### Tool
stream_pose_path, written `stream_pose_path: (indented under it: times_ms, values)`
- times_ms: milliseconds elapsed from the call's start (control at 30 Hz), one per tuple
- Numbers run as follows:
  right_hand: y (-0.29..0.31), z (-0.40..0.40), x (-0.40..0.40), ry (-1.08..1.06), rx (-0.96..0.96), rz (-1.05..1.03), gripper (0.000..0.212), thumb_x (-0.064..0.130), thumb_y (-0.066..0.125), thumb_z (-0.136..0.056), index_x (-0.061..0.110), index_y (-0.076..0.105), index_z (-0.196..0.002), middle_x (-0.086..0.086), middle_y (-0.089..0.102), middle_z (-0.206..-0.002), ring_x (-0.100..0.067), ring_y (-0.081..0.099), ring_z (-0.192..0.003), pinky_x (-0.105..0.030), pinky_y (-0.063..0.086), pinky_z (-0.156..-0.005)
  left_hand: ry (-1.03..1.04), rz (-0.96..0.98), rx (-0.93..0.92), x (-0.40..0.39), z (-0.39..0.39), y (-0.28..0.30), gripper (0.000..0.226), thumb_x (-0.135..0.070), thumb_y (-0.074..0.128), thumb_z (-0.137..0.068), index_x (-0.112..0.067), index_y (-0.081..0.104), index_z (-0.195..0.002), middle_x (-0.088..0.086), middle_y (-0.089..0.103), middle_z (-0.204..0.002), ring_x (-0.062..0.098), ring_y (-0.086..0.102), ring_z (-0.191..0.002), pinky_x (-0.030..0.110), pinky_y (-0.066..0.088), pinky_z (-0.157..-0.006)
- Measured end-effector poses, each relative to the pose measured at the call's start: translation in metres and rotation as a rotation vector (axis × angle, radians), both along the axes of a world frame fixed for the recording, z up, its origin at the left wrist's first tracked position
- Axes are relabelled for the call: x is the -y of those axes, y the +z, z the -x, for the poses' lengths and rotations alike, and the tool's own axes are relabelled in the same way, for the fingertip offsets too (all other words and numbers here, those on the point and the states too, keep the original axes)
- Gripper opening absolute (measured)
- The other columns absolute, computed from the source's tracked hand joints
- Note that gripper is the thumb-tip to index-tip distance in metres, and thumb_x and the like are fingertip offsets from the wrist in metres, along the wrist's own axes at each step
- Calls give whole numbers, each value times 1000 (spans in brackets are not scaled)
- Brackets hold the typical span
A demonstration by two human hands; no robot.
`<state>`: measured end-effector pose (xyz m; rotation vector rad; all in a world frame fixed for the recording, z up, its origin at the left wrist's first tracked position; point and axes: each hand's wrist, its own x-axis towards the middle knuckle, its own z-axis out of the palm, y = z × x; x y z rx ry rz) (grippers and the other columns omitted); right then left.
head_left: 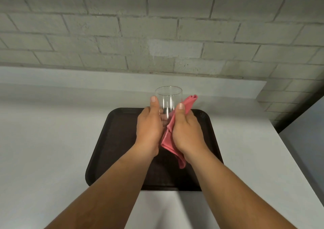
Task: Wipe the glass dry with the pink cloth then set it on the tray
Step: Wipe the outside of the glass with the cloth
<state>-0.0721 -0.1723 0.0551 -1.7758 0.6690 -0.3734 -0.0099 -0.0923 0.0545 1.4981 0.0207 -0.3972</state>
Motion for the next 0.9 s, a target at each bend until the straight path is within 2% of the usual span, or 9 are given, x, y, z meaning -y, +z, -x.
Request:
stream_pose_path:
  times_ms: [67,167,267,400,533,633,733,800,900]
  values:
    - [0,3,-4,-45,27,72,65,62,25,-104,14,52,-138,10,62,-103,-4,61,-92,-14,39,-72,-10,-25,27,2,1,1,64,-63,40,-110,-11,75,-117,8,85,-97,25,81,-97,44,63,-91]
    - [0,5,-10,-81,44,206,61,58,31,-105,13,47,-142,7,61,-110,-3,59,-92,-10,37,-70,-87,-24,-16,4,4,0,71,-67,32,-110,-11,75,-119,9,82,-97,25,79,-99,40,60,-87]
    - [1,7,-16,-84,40,283,62,59,33,-103,16,41,-148,-3,62,-133,-18,66,-111,-28,49,-80,-133,43,-104,4,6,-5,73,-67,30,-109,-12,77,-111,8,85,-94,19,82,-93,32,60,-80]
    - [11,4,-18,-85,13,370,66,60,34,-101,13,40,-146,-6,60,-134,-23,65,-110,-38,53,-84,-162,107,-133,1,4,-5,69,-68,32,-109,-17,78,-100,-1,85,-75,8,82,-71,22,61,-57]
    - [24,-5,-17,-81,18,386,61,63,35,-101,12,47,-133,-5,64,-120,-23,66,-100,-41,55,-82,-160,201,-129,0,1,-2,75,-68,32,-109,-28,86,-77,-1,86,-78,11,84,-78,28,62,-66]
    - [33,-15,-2,-70,-1,243,66,67,29,-100,12,58,-121,-6,71,-109,-25,69,-98,-42,54,-85,-139,220,-138,0,1,-2,80,-68,29,-110,-30,82,-63,0,85,-75,12,84,-72,30,62,-61]
    - [37,-20,15,-14,37,-142,73,69,28,-101,13,74,-97,-14,81,-91,-30,77,-87,-45,60,-85,-173,227,-151,-2,4,-4,81,-76,29,-104,-31,82,-63,3,86,-79,16,84,-72,29,63,-59]
    - [35,-20,23,-18,49,-351,70,66,32,-103,16,78,-85,-14,82,-87,-33,79,-87,-51,61,-90,-223,280,-146,-4,7,0,75,-87,42,-84,-27,87,-78,11,87,-88,24,86,-77,33,66,-56]
    - [25,-16,24,-6,24,-377,66,66,33,-103,18,77,-96,-10,82,-88,-27,80,-85,-47,61,-88,-259,326,-139,-4,8,3,77,-86,60,-68,-18,89,-90,15,87,-93,31,86,-83,39,68,-64]
